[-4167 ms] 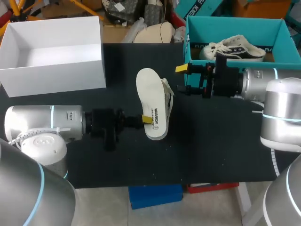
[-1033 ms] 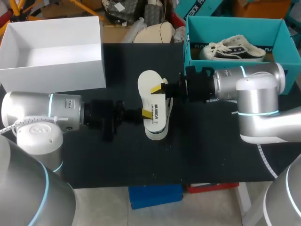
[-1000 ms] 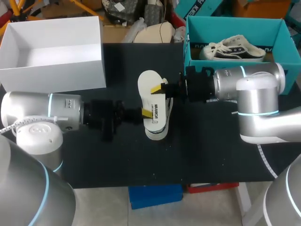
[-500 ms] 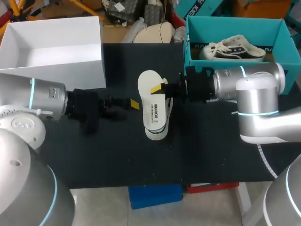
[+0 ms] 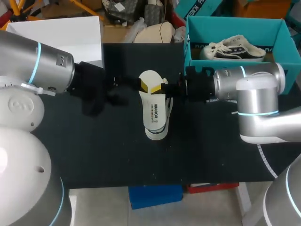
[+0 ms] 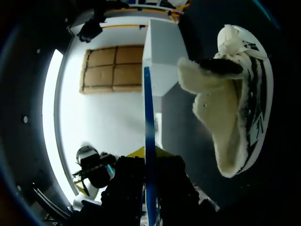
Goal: Take the shoe out of the shoebox, open the shoe tongue, remove and reinsert the insole, then place the shoe into the shoebox
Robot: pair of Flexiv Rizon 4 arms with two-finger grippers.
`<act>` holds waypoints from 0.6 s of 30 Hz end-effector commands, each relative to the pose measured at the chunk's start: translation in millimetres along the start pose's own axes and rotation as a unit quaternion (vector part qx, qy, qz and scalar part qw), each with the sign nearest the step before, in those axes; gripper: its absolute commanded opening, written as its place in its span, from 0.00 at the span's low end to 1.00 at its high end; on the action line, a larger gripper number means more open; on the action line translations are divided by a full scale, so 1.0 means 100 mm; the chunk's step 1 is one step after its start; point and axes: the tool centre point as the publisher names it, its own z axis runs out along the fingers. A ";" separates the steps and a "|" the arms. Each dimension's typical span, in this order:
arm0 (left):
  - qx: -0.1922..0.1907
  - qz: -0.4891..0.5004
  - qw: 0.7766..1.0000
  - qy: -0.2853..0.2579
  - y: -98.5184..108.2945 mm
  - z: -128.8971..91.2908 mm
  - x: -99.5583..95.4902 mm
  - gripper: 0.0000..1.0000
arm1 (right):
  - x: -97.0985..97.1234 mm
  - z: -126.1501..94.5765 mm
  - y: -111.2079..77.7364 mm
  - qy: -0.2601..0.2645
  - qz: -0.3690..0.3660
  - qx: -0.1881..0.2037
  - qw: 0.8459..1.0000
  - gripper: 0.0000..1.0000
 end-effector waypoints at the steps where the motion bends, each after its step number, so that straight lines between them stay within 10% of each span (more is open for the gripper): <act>1: 0.000 -0.009 0.992 0.125 -0.06 -0.09 -0.20 1.00 | 0.00 0.02 0.00 -0.001 0.000 -0.001 1.000 0.00; 18: 0.003 -0.029 0.993 0.118 -0.12 -0.11 -0.24 1.00 | 0.00 0.02 0.00 -0.001 0.000 -0.001 1.000 0.00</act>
